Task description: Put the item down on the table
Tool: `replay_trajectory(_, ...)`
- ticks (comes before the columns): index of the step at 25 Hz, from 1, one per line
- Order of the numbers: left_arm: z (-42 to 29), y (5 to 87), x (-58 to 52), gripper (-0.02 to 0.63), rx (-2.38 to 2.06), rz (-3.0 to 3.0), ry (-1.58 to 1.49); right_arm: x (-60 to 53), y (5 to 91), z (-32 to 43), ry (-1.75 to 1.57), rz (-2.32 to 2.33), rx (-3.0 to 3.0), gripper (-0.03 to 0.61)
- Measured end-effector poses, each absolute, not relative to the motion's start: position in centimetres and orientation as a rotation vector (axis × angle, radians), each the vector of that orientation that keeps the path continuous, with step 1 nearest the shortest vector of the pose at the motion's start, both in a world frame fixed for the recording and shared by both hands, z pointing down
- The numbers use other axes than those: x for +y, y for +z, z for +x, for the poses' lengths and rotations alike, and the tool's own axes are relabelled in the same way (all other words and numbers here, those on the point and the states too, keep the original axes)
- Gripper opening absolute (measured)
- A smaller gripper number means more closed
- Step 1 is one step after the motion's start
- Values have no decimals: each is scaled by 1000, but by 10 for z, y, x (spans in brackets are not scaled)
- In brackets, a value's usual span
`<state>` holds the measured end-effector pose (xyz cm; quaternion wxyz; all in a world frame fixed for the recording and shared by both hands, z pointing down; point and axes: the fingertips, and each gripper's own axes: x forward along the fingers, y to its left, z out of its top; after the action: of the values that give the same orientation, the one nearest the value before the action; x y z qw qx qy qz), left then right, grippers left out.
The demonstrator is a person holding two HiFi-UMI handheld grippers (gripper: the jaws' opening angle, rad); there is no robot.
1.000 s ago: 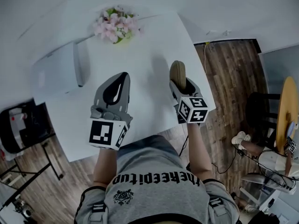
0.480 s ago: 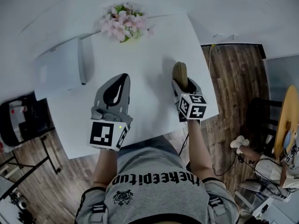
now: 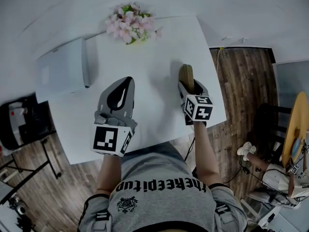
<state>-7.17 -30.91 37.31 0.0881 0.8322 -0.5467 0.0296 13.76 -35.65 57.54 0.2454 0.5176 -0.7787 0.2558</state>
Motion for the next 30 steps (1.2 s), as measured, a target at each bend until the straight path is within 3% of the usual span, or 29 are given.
replay_trajectory(30,-71,366,-295,18,-1603,2513,72,-342,562,130,664,1390,-2144,264)
